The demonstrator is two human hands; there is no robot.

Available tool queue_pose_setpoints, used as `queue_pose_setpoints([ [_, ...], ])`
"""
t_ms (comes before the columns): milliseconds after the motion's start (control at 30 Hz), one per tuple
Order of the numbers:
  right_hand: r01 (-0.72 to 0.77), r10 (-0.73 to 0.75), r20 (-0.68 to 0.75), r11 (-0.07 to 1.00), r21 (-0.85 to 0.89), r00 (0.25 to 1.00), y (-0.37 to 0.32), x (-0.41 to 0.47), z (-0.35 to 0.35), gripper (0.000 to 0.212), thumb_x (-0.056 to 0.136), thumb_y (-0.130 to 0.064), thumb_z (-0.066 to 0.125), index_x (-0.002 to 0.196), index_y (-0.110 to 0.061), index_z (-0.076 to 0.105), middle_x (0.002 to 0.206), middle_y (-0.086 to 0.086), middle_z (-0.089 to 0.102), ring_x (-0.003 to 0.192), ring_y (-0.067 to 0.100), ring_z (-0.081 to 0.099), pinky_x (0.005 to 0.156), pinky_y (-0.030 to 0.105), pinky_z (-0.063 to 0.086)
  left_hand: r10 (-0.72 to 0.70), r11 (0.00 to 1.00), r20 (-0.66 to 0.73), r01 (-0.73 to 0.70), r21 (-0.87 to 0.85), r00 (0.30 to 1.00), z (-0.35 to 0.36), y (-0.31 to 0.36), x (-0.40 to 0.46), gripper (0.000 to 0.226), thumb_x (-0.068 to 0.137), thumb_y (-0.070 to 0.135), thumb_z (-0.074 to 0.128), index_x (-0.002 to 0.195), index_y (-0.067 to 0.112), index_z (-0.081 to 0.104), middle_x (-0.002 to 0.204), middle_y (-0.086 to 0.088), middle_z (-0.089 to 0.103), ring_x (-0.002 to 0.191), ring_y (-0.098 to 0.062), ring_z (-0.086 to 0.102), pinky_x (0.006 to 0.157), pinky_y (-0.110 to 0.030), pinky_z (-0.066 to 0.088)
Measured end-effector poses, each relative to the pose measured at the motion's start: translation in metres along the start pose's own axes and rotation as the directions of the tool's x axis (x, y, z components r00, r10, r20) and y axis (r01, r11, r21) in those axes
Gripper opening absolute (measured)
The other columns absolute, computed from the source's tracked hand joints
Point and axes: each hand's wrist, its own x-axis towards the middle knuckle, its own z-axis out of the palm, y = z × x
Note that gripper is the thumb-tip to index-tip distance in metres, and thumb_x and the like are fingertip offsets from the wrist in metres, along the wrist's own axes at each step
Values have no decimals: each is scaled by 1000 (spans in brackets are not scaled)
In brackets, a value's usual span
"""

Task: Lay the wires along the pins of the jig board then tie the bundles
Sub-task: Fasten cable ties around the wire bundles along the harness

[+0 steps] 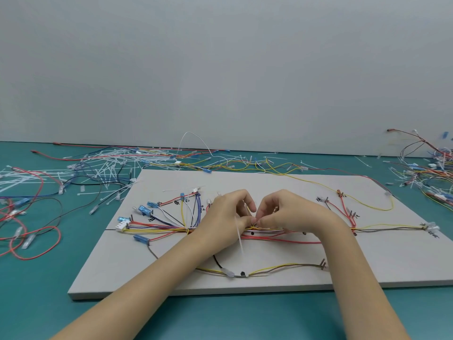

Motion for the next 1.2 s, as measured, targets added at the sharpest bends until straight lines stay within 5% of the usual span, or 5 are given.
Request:
queue_pose_setpoints([
  [133,-71,74,83,997,-39,994,0,-2,2,24,65,-32,85,81,-22,71,61,-16,61,55,-1,53,56,15,39,-39,998,20,40,-58,999,-7,-2,1,18,74,5,80,83,13,66,62,6,65,57,-4,61,58,-13,46],
  [333,-70,74,90,996,-55,993,0,-3,3,26,64,-27,89,83,-21,71,63,-14,61,56,1,54,60,19,40,-91,977,63,101,-189,994,-12,-4,1,9,83,3,73,85,1,64,73,-10,73,69,-19,72,67,-26,57],
  [667,44,-44,4,995,-89,999,0,-1,4,5,68,-19,81,66,-19,76,56,0,64,50,4,46,51,19,37,-61,993,77,69,-100,995,-9,-7,2,13,76,17,82,67,21,72,76,-18,69,61,-13,49,61,-27,40],
  [933,74,-75,-48,997,-39,996,7,-2,13,6,71,-14,72,65,-16,74,59,1,66,54,5,52,58,24,44,-72,991,177,91,-101,982,-13,-8,2,16,90,18,68,84,6,76,80,-23,68,68,-13,50,67,-32,40],
  [1200,92,-95,31,993,77,995,9,-6,10,6,82,-12,71,77,-10,72,76,13,71,65,10,56,66,26,44,-86,990,-36,81,-115,996,0,-9,0,12,79,11,78,90,14,75,71,-3,72,60,-4,60,62,-17,44],
])
